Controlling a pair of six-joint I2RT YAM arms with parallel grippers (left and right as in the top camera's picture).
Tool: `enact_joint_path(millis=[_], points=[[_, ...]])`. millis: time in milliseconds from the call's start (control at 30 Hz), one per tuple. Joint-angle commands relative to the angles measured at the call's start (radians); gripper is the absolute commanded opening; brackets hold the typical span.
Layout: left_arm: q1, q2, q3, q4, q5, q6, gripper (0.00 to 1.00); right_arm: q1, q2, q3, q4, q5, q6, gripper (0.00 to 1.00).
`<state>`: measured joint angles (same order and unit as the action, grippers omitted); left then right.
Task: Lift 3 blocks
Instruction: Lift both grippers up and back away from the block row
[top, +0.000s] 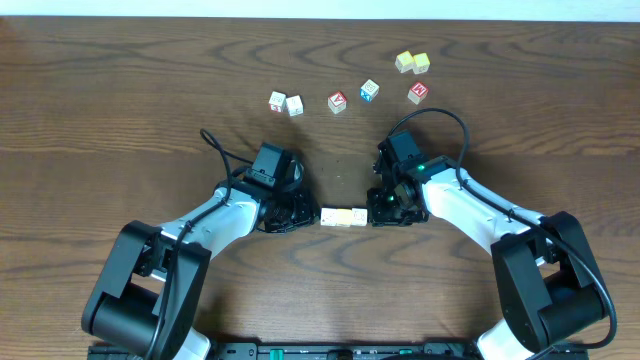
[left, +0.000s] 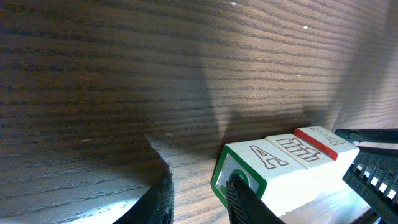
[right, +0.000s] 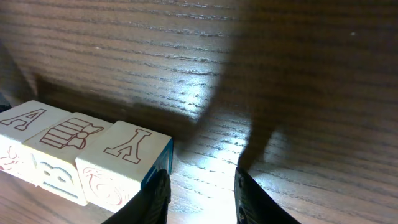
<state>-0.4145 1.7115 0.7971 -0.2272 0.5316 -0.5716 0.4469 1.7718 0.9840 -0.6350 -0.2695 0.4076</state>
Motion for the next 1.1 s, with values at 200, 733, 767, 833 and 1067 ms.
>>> enact_joint_path(millis=[200, 733, 767, 833, 1067], points=[[-0.011, 0.010, 0.013, -0.020, -0.072, 0.021, 0.30, 0.003, -0.002, 0.010, 0.002, -0.011, -0.021, 0.33], [-0.010, 0.007, 0.013, -0.091, -0.217, 0.048, 0.30, 0.003, -0.002, 0.018, -0.047, 0.098, -0.020, 0.32], [-0.010, 0.005, 0.013, -0.098, -0.230, 0.047, 0.30, 0.003, -0.002, 0.026, -0.065, 0.116, -0.020, 0.32], [-0.008, -0.004, 0.019, -0.124, -0.243, 0.052, 0.30, 0.002, -0.002, 0.046, -0.100, 0.146, -0.019, 0.32], [-0.005, -0.125, 0.077, -0.293, -0.350, 0.074, 0.30, -0.058, -0.009, 0.206, -0.304, 0.161, -0.021, 0.40]])
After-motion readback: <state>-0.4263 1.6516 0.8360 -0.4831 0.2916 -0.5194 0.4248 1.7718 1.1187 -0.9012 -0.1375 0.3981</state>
